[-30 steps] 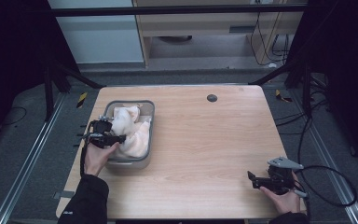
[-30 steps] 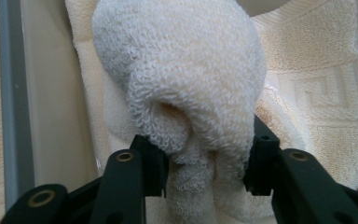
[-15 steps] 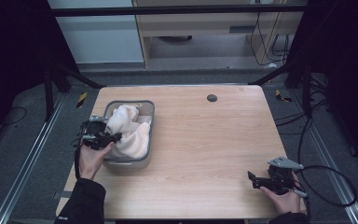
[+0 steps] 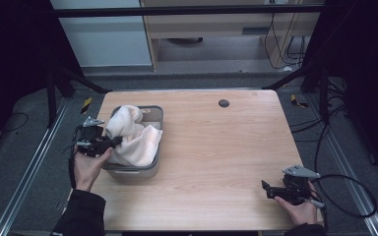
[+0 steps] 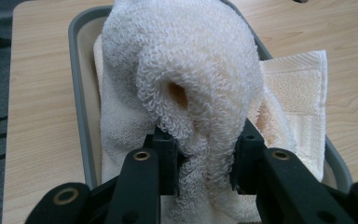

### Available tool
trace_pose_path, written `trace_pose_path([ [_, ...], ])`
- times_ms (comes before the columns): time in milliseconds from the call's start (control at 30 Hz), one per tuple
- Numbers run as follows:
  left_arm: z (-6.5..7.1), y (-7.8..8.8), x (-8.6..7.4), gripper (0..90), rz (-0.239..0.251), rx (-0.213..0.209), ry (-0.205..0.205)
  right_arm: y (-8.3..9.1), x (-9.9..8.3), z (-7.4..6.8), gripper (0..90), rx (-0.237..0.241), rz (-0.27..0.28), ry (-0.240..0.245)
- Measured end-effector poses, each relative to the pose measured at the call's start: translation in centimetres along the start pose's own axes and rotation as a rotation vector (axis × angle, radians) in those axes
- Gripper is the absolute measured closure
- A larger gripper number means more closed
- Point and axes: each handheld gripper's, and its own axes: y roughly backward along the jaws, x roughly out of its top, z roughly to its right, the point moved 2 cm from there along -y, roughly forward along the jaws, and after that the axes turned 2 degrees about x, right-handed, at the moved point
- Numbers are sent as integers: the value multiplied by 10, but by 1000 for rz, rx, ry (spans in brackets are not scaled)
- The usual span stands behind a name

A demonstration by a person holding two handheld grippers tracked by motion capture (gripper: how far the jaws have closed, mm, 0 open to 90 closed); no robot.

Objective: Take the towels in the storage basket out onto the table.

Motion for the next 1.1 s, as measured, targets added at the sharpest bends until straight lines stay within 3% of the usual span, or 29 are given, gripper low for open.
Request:
trace_pose_path([
  [567, 12, 40, 24, 687, 102, -21, -28, -1, 0, 0, 52, -1, -3, 7],
  [1100, 29, 60, 42, 687, 151, -49, -58, 0, 0, 0, 53, -1, -2, 7],
])
